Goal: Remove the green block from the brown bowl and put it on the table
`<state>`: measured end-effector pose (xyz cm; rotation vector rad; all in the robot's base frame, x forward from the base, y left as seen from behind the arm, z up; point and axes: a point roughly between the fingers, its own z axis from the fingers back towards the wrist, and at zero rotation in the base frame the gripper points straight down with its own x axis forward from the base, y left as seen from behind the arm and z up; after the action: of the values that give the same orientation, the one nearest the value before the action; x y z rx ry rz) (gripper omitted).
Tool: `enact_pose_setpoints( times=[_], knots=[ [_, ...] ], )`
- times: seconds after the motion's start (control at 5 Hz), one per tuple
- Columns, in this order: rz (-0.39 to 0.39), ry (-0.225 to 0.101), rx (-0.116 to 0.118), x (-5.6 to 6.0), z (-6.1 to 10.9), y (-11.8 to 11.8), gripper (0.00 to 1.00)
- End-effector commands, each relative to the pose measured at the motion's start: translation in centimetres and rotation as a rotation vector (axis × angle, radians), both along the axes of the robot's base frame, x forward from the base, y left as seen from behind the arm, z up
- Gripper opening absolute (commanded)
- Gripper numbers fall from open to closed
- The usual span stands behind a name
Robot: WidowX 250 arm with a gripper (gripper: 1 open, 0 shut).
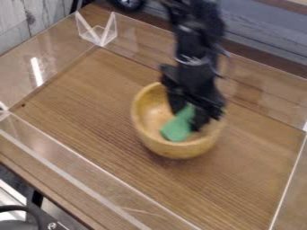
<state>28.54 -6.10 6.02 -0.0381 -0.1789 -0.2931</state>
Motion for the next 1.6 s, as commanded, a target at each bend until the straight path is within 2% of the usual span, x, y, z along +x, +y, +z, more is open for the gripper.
enact_pose_setpoints(
  times=[0.0,0.4,0.8,1.2,1.4],
  knots=[
    [-0.021,-0.034,-0.019,1.1,-0.1,-2.9,0.00],
    [-0.121,-0.030,-0.028,1.2,-0.7,-4.2,0.00],
    [-0.179,-0.025,-0.027,1.2,-0.7,-3.6,0.00],
    [-0.362,-0.018,-0.026,0.5,-2.1,-2.0,0.00],
    [-0.311,-0.013,-0.023,0.0,-1.8,-0.1,0.00]
  ],
)
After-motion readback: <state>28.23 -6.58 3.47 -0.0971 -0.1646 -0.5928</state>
